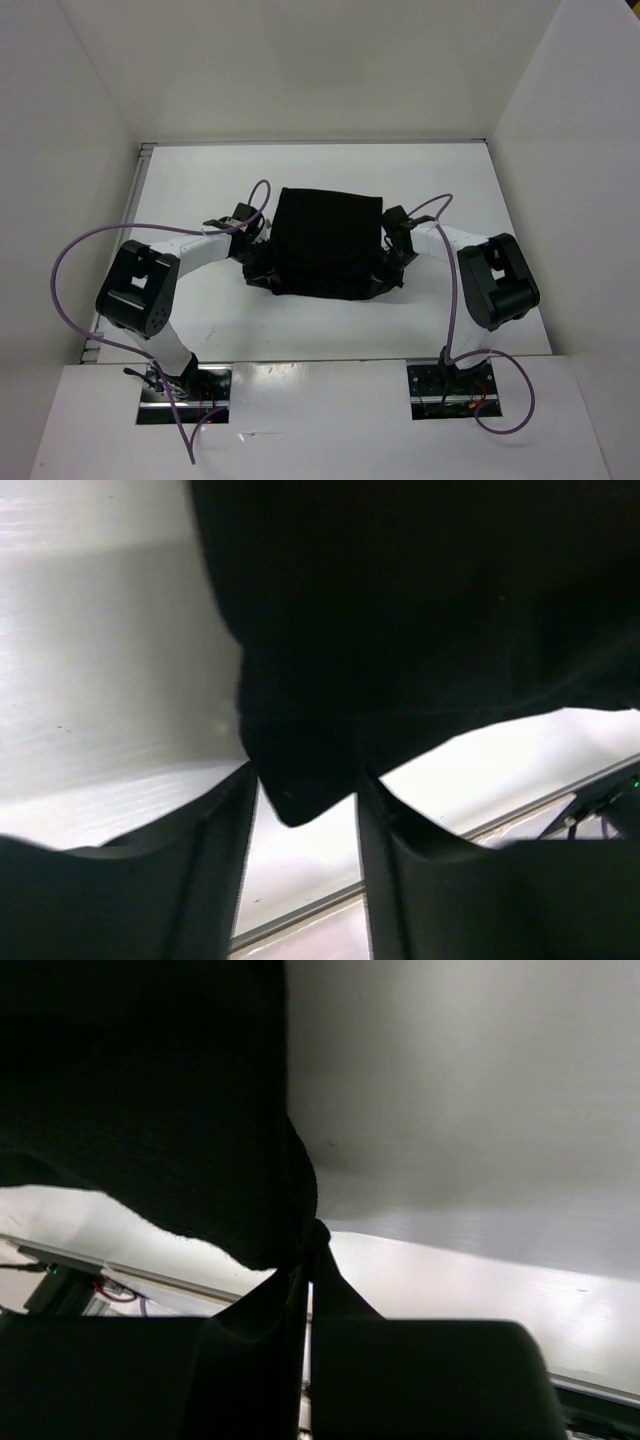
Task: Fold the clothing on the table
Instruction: Fold the skirt
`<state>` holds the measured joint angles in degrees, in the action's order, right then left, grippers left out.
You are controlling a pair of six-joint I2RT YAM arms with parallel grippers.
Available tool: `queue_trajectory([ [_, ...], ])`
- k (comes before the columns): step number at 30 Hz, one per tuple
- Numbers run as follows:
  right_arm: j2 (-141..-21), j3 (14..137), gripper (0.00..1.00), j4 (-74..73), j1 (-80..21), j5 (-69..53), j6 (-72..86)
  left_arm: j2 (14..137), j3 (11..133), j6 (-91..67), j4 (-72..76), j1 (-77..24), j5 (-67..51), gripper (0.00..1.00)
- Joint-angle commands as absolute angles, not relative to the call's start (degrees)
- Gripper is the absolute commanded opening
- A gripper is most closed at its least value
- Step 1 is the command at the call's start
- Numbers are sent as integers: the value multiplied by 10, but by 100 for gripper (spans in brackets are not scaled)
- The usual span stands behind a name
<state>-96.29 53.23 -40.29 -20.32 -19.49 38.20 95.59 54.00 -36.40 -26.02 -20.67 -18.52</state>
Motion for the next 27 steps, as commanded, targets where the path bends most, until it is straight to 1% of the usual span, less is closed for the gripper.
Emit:
queue_trajectory([
  [1, -964, 531, 0, -380, -215, -211, 405, 961, 534, -366, -250, -198, -208, 49],
  [3, -964, 531, 0, -380, -215, -211, 405, 961, 533, -366, -245, -198, -214, 42],
  [4, -969, 531, 0, -380, -215, -211, 405, 961, 533, -366, -245, -198, -214, 35],
  [6, -969, 531, 0, -380, -215, -211, 411, 966, 527, -360, -239, -198, -219, 31],
  [7, -963, 531, 0, -380, -215, -211, 411, 981, 527, -360, -233, -193, -225, 27],
  [8, -963, 531, 0, -380, -215, -211, 417, 987, 527, -353, -233, -192, -232, 13],
  [9, -956, 531, 0, -380, -215, -211, 417, 992, 527, -352, -233, -192, -232, 5],
  [10, -956, 531, 0, -380, -215, -211, 417, 992, 527, -352, -233, -192, -232, 2],
  [11, -950, 539, 12, -388, -215, -211, 417, 992, 527, -352, -233, -192, -232, 0],
  [12, -942, 544, 21, -402, -215, -205, 417, 983, 527, -352, -233, -192, -232, 0],
  [14, -919, 563, 29, -419, -215, -197, 417, 971, 527, -352, -233, -192, -226, 0],
  [16, -908, 579, 35, -431, -215, -172, 417, 971, 527, -352, -233, -192, -226, 0],
  [18, -908, 599, 40, -437, -215, -163, 417, 976, 527, -352, -238, -192, -226, 0],
  [20, -923, 606, 41, -437, -215, -157, 411, 976, 527, -347, -238, -192, -226, 0],
  [24, -959, 606, 41, -430, -215, -157, 411, 976, 527, -347, -238, -192, -226, 0],
  [27, -959, 592, 41, -437, -221, -135, 411, 976, 527, -347, -238, -192, -226, 0],
])
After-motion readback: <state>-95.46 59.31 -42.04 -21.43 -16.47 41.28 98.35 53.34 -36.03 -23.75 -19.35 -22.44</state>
